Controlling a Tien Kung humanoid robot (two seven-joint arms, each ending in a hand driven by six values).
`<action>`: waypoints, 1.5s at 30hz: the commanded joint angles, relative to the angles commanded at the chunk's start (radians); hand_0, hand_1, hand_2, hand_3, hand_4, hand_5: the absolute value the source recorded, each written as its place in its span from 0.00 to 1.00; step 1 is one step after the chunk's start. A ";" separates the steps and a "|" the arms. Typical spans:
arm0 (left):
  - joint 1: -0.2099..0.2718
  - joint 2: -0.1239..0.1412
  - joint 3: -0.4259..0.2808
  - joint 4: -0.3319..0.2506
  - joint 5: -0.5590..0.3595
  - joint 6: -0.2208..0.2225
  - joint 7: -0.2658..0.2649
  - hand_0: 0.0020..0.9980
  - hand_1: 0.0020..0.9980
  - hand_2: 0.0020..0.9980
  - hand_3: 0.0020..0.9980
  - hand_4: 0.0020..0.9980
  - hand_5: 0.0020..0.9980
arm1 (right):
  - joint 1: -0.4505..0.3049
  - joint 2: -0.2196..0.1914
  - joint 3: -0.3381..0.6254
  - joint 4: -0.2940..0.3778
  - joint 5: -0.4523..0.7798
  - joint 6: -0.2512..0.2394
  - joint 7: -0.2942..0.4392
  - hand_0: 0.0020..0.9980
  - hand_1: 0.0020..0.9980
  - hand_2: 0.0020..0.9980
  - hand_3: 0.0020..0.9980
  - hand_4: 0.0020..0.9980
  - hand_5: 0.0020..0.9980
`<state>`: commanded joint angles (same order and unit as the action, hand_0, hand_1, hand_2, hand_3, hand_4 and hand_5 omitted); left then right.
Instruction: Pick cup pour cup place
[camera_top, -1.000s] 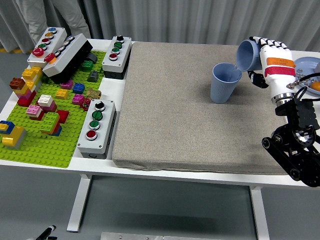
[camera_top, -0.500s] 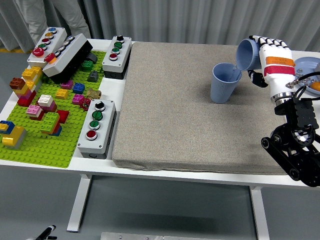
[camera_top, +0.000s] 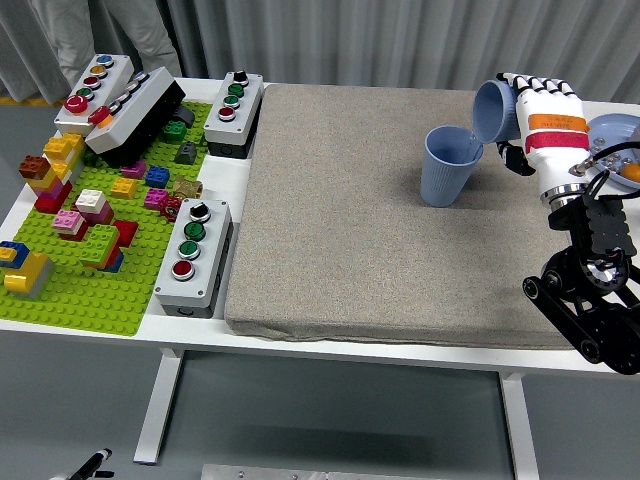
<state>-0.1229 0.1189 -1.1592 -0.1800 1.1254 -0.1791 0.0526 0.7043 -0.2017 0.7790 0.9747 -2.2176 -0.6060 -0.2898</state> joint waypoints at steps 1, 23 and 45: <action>0.000 0.000 0.000 0.000 0.000 0.000 0.000 0.84 0.80 0.88 0.79 0.64 0.98 | 0.000 -0.001 -0.001 0.001 -0.003 0.004 -0.002 0.84 0.69 0.60 0.56 0.61 0.00; 0.008 0.000 -0.003 0.000 0.003 0.001 0.002 0.85 0.80 0.88 0.79 0.64 0.98 | 0.004 -0.006 -0.029 0.011 -0.021 0.026 -0.027 0.84 0.69 0.60 0.56 0.60 0.00; 0.006 0.001 -0.005 0.000 0.004 0.000 0.002 0.85 0.80 0.88 0.79 0.64 0.98 | 0.014 -0.012 -0.051 0.028 -0.044 0.030 -0.044 0.84 0.69 0.60 0.55 0.60 0.00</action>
<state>-0.1165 0.1200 -1.1647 -0.1800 1.1295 -0.1787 0.0544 0.7187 -0.2138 0.7278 1.0023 -2.2620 -0.5756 -0.3342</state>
